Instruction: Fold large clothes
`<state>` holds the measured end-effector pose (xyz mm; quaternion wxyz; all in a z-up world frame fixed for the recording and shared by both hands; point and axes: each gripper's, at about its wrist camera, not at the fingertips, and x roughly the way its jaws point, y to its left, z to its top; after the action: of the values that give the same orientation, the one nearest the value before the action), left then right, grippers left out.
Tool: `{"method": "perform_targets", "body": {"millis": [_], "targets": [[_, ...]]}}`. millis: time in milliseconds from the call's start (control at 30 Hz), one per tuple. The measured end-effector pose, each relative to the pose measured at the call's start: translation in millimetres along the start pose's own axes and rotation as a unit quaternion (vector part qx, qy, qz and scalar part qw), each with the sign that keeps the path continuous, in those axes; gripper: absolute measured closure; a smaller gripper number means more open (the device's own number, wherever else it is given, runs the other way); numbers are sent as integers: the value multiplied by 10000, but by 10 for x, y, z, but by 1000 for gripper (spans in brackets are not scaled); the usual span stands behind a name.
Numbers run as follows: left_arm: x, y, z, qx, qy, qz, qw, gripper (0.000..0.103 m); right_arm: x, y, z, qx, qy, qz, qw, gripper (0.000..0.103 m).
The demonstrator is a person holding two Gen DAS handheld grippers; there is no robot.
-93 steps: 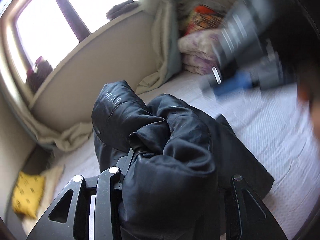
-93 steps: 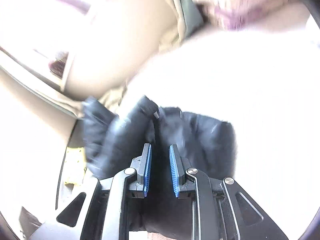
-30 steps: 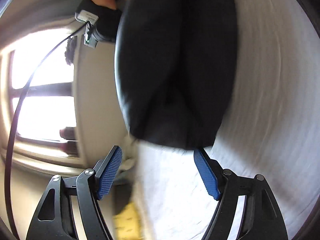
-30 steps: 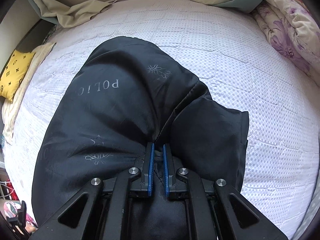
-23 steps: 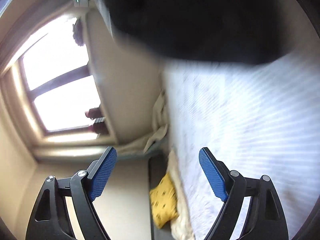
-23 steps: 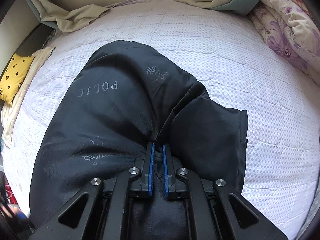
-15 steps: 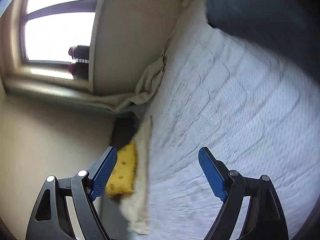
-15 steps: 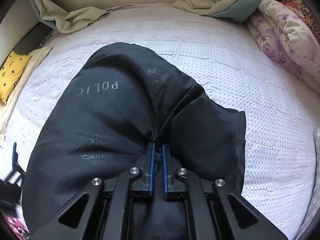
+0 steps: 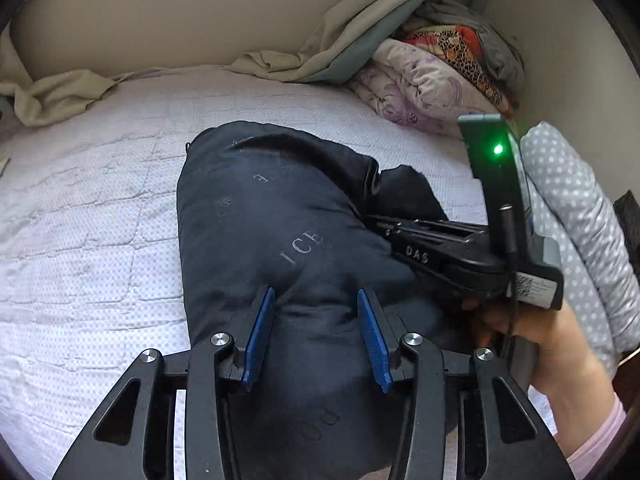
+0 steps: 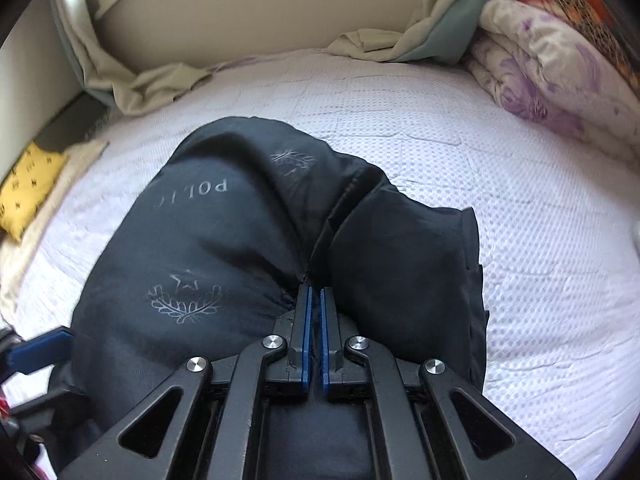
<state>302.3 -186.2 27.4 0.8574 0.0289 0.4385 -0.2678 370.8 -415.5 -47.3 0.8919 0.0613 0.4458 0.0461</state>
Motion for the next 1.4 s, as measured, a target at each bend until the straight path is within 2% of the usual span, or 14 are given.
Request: {"method": "perform_targets", "body": {"millis": [133, 267, 300, 367, 433, 500, 600, 700, 933, 1133, 1400], "targets": [[205, -90, -44, 105, -43, 369, 9993, 53, -34, -15, 24, 121, -57, 53, 9999, 103], [151, -14, -60, -5, -90, 341, 9994, 53, -389, -27, 66, 440, -365, 101, 9983, 102], [121, -11, -61, 32, -103, 360, 9993, 53, -534, -32, 79, 563, -470, 165, 9972, 99], [96, 15, -29, 12, -126, 356, 9993, 53, -861, 24, 82, 685, -730, 243, 9947, 81], [85, -3, -2, -3, -167, 325, 9993, 53, -1158, 196, 38, 404, -873, 253, 9950, 78], [32, -23, 4, 23, -208, 316, 9993, 53, -1287, 366, -58, 135, -768, 198, 9968, 78], [-44, -65, -42, 100, -204, 280, 9993, 53, -1218, 465, -284, 153, -346, 192, 9991, 78], [-129, -168, -187, 366, -292, 299, 9985, 53, -1080, 468, -442, 103, -171, -129, 9997, 79], [-66, -321, -479, 599, -314, 432, 9968, 52, -917, 315, -682, 118, -53, -214, 9997, 80], [67, -396, -498, 678, -265, 563, 9958, 50, -727, 163, -798, 298, -45, -254, 9992, 80], [208, -403, -498, 697, -292, 666, 9949, 46, -516, 210, -805, 198, -112, -543, 9983, 80]]}}
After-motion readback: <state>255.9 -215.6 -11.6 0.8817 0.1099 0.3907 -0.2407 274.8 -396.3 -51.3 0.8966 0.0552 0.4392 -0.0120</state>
